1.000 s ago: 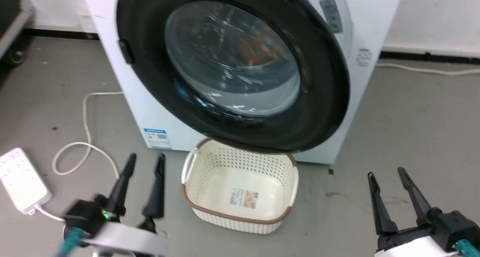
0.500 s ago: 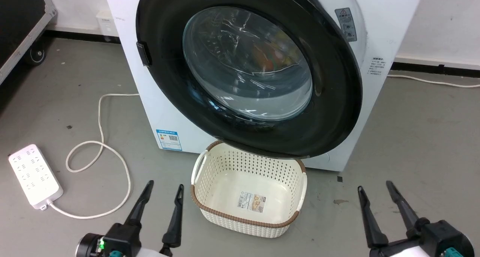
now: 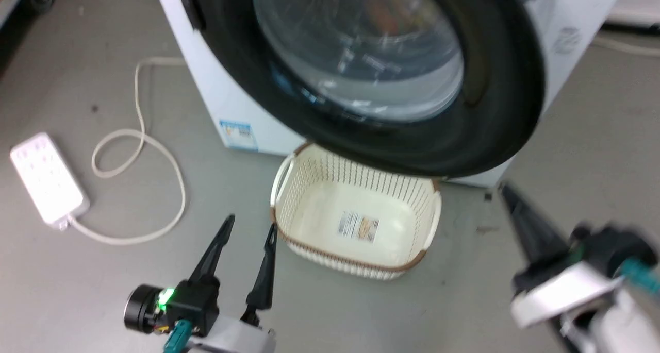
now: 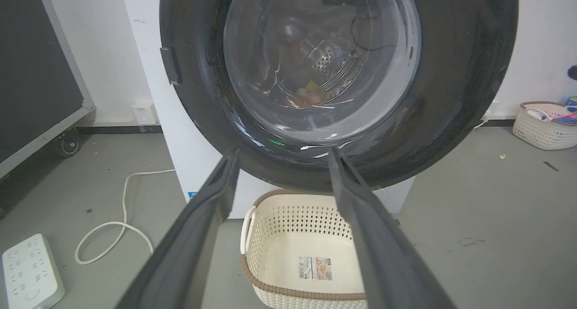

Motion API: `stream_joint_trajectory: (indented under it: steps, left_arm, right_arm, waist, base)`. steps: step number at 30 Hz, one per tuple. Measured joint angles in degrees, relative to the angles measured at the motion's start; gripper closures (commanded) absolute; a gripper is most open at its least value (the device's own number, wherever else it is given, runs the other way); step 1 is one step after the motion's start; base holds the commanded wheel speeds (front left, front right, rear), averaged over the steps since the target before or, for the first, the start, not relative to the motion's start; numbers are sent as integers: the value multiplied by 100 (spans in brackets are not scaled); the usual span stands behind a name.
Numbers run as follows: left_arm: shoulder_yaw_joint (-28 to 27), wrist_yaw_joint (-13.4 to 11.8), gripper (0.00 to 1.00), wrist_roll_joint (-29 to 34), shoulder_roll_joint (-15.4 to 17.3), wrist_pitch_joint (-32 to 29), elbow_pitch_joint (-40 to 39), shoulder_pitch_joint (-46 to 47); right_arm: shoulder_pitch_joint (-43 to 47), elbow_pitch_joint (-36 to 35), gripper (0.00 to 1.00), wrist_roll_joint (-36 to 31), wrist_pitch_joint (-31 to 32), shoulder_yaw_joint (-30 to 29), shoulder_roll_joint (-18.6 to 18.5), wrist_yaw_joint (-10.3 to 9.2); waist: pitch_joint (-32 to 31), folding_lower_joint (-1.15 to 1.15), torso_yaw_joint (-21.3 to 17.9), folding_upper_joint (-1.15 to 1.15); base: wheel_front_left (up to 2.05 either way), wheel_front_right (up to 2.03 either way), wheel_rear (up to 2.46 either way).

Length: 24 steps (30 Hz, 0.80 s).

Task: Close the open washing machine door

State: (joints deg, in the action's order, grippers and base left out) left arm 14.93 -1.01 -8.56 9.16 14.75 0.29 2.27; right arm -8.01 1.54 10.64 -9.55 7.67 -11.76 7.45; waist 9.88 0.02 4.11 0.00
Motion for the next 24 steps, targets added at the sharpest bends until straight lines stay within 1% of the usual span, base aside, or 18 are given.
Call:
stream_joint_trajectory:
  steps: [5, 8, 11, 19, 24]
  left_arm:
    - [49, 2, 0, 96, -126, 0, 1, 269]
    - [56, 2, 0, 144, -169, 0, -11, 386]
    - [63, 2, 0, 162, -227, 0, -16, 478]
    - [75, 0, 0, 207, -338, 0, -119, 633]
    - [86, 0, 0, 248, -401, 0, -146, 711]
  right_arm:
    - [-983, 277, 100, 583, 192, 237, -873, -1]
    - [-1502, 545, 100, 844, 250, 368, -1279, -1]
    - [-1946, 836, 100, 1031, 274, 561, -1605, 0]
    - [-2922, 1447, 100, 1538, 287, 837, -2071, 14]
    - [-3585, 1855, 100, 1806, 342, 779, -2136, 14]
  waist:
    - [482, 0, 149, 0]
    - [728, 0, 247, 0]
    - [931, 0, 338, 0]
    - [1295, -1, 535, 0]
    - [1499, -1, 599, 0]
  base:
    - [0, 0, 0]
    - [0, 0, 0]
    - [0, 0, 0]
    - [0, 0, 0]
    - [0, 0, 0]
